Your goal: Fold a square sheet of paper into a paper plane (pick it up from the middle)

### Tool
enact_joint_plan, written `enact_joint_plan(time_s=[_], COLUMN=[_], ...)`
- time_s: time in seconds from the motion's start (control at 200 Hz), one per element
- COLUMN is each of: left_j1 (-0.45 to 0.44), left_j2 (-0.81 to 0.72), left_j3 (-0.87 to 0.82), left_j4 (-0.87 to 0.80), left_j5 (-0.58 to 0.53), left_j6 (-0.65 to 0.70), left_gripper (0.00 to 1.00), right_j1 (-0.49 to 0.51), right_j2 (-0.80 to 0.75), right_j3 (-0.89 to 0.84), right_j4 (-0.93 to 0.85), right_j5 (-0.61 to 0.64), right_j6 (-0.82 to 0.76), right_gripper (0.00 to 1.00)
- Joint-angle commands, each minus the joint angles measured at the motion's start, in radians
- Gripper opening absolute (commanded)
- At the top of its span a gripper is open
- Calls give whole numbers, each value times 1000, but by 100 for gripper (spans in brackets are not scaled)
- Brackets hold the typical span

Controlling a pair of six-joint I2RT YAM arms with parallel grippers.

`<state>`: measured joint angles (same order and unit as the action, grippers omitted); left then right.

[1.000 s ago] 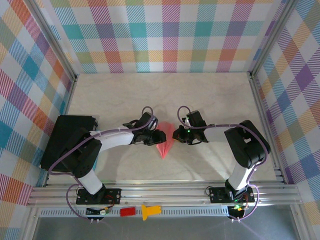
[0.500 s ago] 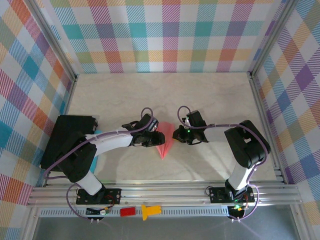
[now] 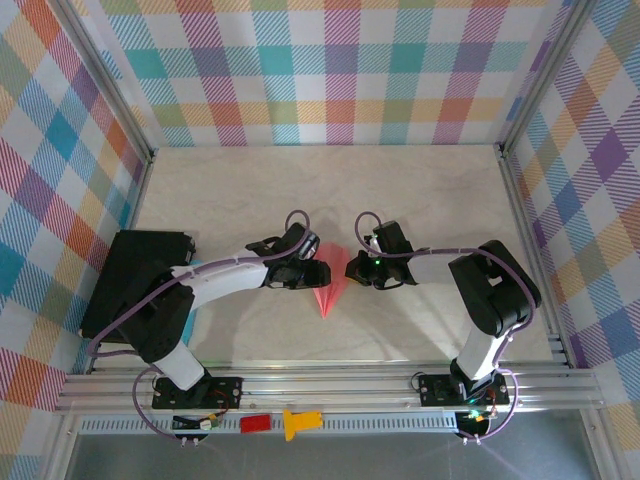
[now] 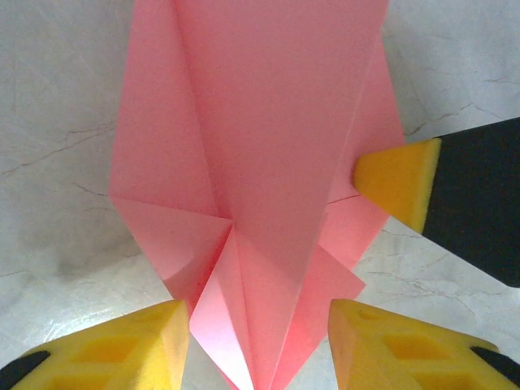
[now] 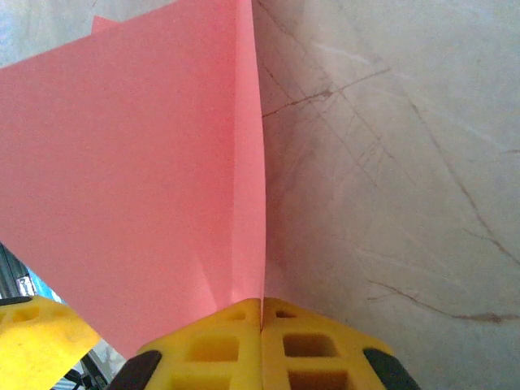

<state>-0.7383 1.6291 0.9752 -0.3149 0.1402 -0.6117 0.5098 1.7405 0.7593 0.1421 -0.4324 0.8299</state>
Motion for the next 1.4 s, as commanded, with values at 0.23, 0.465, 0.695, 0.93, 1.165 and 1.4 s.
enact_joint_plan(time_s=[0.23, 0.465, 0.695, 0.93, 1.165, 1.4], left_j1=[-10, -9, -8, -8, -8, -16], left_j2=[32, 2, 18, 36, 24, 55], left_j3=[1, 17, 36, 33, 20, 13], left_j4=[-16, -52, -68, -48, -39, 0], left_j5=[41, -9, -18, 37, 86, 161], left_j6=[10, 39, 71, 64, 48, 32], left_gripper=[49, 51, 53, 40, 34, 37], right_j1=[-5, -5, -5, -6, -5, -5], right_j2=[17, 18, 19, 18, 19, 18], right_j3=[15, 15, 14, 14, 16, 15], right_j4=[25, 25, 25, 24, 22, 19], right_j5=[-24, -24, -23, -21, -21, -19], right_j6=[5, 4, 5, 3, 5, 5], right_gripper=[6, 6, 6, 6, 6, 5])
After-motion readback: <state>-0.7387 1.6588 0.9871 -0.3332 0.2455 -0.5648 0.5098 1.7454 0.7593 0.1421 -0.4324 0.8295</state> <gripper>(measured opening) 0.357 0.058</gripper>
